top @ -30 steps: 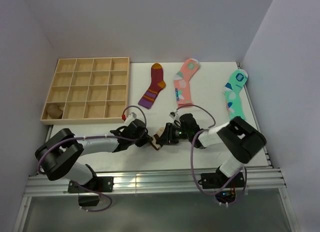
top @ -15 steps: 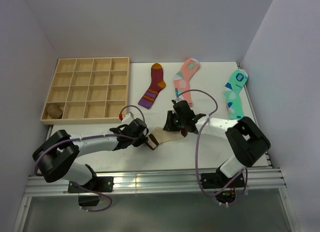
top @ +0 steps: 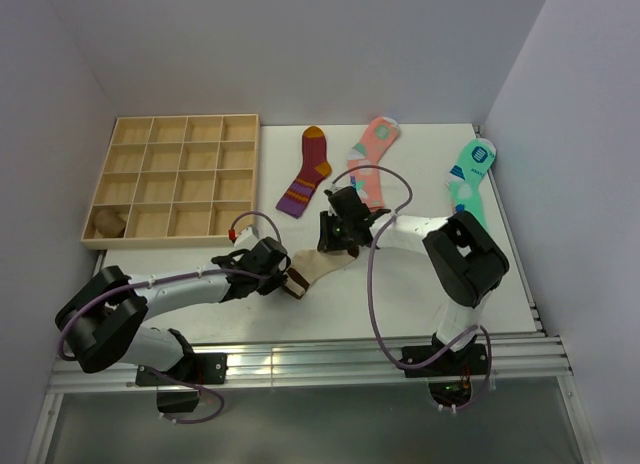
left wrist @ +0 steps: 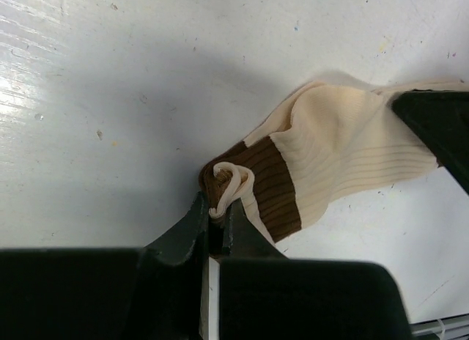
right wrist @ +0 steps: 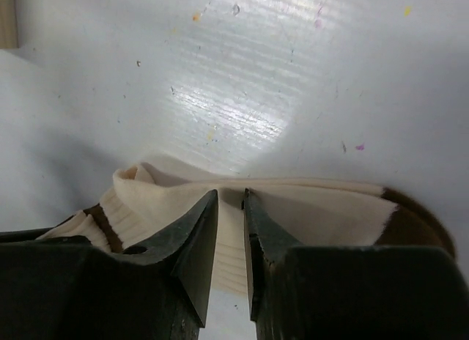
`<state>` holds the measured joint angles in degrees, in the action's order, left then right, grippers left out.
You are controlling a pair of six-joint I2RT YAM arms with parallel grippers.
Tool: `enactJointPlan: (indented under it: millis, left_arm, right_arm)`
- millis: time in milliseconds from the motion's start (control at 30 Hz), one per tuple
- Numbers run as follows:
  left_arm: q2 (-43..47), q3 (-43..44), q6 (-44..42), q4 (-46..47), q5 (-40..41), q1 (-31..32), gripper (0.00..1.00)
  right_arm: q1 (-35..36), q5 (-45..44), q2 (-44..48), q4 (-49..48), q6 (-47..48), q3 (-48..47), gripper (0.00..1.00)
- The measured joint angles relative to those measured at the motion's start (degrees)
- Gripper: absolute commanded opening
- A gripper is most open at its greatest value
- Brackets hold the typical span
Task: Roll the socks
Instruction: Roll the sock at the center of the board.
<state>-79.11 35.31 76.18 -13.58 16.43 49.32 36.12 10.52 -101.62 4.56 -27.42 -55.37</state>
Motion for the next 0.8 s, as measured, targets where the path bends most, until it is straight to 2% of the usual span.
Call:
enactJointPlan:
  millis: [200,400,533,800]
  left_arm:
    - [-0.48,0.74,-0.04,-1.03,0.02,-0.02,0.00]
    - [-1.97,2.67,-0.28,-2.93,0.02,-0.02,0.00]
    - [-2.34,3.21,-0.35,-3.54,0.02,-0.04,0.00]
    - [-3.02,4.15,-0.50,-4.39,0.00,-0.07,0.00]
  right_arm:
    - [2.82,-3.69,6.25,0.44,3.87,2.08,0.31]
    - [11.13,-5.18,17.75,-4.66,4.28,8.83,0.34]
    - [15.45,-5.11,18.14,-7.76,2.12,12.09,0.34]
    - [18.56,-5.09,15.89,-8.87,-0.24,13.44,0.32]
